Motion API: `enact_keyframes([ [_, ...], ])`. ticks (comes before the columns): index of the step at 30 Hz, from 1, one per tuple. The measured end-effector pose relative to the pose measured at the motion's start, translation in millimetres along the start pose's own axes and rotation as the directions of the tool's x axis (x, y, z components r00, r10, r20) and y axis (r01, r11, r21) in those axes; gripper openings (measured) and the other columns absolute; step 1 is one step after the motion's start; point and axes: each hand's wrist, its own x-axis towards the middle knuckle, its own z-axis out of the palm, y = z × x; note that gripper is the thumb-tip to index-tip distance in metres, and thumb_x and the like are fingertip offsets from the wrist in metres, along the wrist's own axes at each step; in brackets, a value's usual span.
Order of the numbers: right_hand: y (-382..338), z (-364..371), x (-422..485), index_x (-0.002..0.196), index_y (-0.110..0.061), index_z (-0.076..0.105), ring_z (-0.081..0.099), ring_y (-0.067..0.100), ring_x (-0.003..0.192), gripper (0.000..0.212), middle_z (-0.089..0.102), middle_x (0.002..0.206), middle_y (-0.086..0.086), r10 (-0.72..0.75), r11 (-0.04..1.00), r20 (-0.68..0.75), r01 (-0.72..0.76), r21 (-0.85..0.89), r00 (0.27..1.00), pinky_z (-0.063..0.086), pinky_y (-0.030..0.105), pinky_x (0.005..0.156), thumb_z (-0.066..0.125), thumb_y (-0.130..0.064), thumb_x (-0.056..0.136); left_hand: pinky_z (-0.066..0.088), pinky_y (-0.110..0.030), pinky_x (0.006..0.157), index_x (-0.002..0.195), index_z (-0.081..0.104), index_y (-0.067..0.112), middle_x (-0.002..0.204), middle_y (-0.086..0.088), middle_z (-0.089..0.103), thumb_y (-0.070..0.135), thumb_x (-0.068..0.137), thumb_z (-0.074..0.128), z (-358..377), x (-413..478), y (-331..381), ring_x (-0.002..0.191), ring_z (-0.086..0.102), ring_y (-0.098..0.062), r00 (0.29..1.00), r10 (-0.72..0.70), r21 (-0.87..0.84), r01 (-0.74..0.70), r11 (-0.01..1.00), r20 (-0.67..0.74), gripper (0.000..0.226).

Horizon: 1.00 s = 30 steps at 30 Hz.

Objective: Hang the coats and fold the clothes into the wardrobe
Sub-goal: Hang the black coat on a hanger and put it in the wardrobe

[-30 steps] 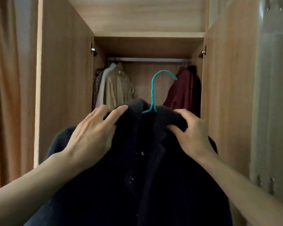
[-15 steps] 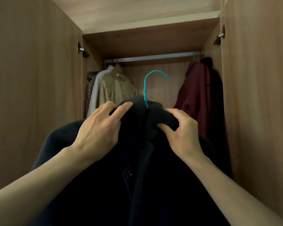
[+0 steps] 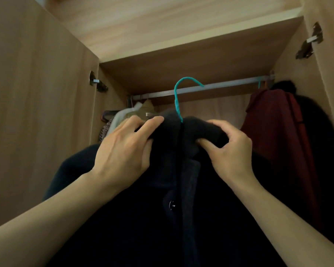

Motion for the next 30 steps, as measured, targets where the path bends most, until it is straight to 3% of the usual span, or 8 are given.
enact_keyframes([
  [4, 50.6, 40.4, 23.9, 0.102, -0.027, 0.069, 0.063, -0.003, 0.087, 0.032, 0.067, 0.09, -0.02, -0.064, 0.998, -0.034, 0.063, -0.028, 0.997, 0.049, 0.014, 0.078, 0.081, -0.021, 0.073, 0.052, -0.042, 0.064, 0.137, 0.055, 0.019, 0.103, -0.01, 0.061, 0.018, 0.092, 0.06, 49.3, 15.7, -28.8, 0.088, 0.06, -0.028, 0.998, 0.021, 0.064, -0.018, 0.998, -0.053, 0.046],
  [11, 137.6, 122.7, 60.7, 0.105, -0.036, 0.059, 0.062, -0.007, 0.089, 0.037, 0.065, 0.094, -0.023, -0.127, 0.992, -0.046, 0.128, 0.013, 0.991, 0.043, 0.004, 0.075, 0.078, -0.026, 0.075, 0.046, -0.035, 0.06, 0.139, 0.053, 0.021, 0.101, -0.007, 0.059, 0.021, 0.091, 0.057, 135.6, 43.2, -100.7, 0.083, 0.057, -0.024, 0.997, 0.055, 0.163, -0.045, 0.986, -0.055, 0.048],
  [15, 183.0, 158.0, 83.1, 0.102, -0.037, 0.058, 0.062, -0.005, 0.089, 0.034, 0.065, 0.091, -0.022, -0.095, 0.995, -0.037, 0.096, 0.027, 0.995, 0.047, 0.011, 0.076, 0.076, -0.028, 0.074, 0.046, -0.037, 0.06, 0.138, 0.053, 0.022, 0.097, -0.008, 0.057, 0.022, 0.09, 0.058, 181.4, 61.7, -130.5, 0.08, 0.055, -0.026, 0.997, 0.044, 0.208, -0.029, 0.978, -0.068, 0.049],
  [18, 213.5, 182.0, 97.0, 0.099, -0.037, 0.058, 0.062, -0.004, 0.088, 0.034, 0.066, 0.091, -0.019, -0.09, 0.995, -0.003, 0.09, 0.045, 0.996, 0.046, 0.009, 0.074, 0.078, -0.024, 0.075, 0.047, -0.04, 0.061, 0.139, 0.053, 0.023, 0.096, -0.009, 0.055, 0.021, 0.09, 0.059, 209.8, 71.1, -148.1, 0.078, 0.055, -0.029, 0.998, 0.047, 0.246, -0.035, 0.969, -0.043, 0.05],
  [23, 252.1, 220.9, 121.9, 0.099, -0.031, 0.06, 0.064, 0.005, 0.088, 0.031, 0.067, 0.091, -0.013, -0.08, 0.988, -0.023, 0.082, 0.13, 0.997, 0.052, 0.025, 0.077, 0.078, -0.021, 0.076, 0.035, -0.032, 0.061, 0.137, 0.054, 0.024, 0.094, -0.007, 0.053, 0.019, 0.089, 0.06, 241.4, 92.7, -175.2, 0.078, 0.054, -0.027, 0.995, 0.075, 0.33, -0.05, 0.943, -0.063, 0.049],
  [28, 267.1, 254.0, 166.2, 0.099, -0.031, 0.06, 0.06, -0.001, 0.085, 0.03, 0.064, 0.088, -0.017, -0.107, 0.969, -0.037, 0.113, 0.219, 0.994, 0.046, 0.016, 0.071, 0.078, -0.022, 0.076, 0.05, -0.042, 0.066, 0.137, 0.053, 0.028, 0.098, -0.007, 0.055, 0.021, 0.089, 0.058, 249.1, 127.7, -198.6, 0.084, 0.057, -0.031, 0.994, 0.074, 0.413, -0.034, 0.91, -0.08, 0.049],
  [30, 270.2, 266.9, 185.3, 0.099, -0.03, 0.061, 0.061, 0.003, 0.085, 0.029, 0.065, 0.088, -0.016, -0.113, 0.963, -0.061, 0.124, 0.241, 0.992, 0.049, 0.022, 0.074, 0.078, -0.024, 0.076, 0.051, -0.043, 0.067, 0.137, 0.053, 0.029, 0.099, -0.008, 0.055, 0.022, 0.089, 0.058, 250.4, 145.1, -208.3, 0.087, 0.057, -0.034, 0.993, 0.078, 0.442, -0.03, 0.896, -0.092, 0.049],
])
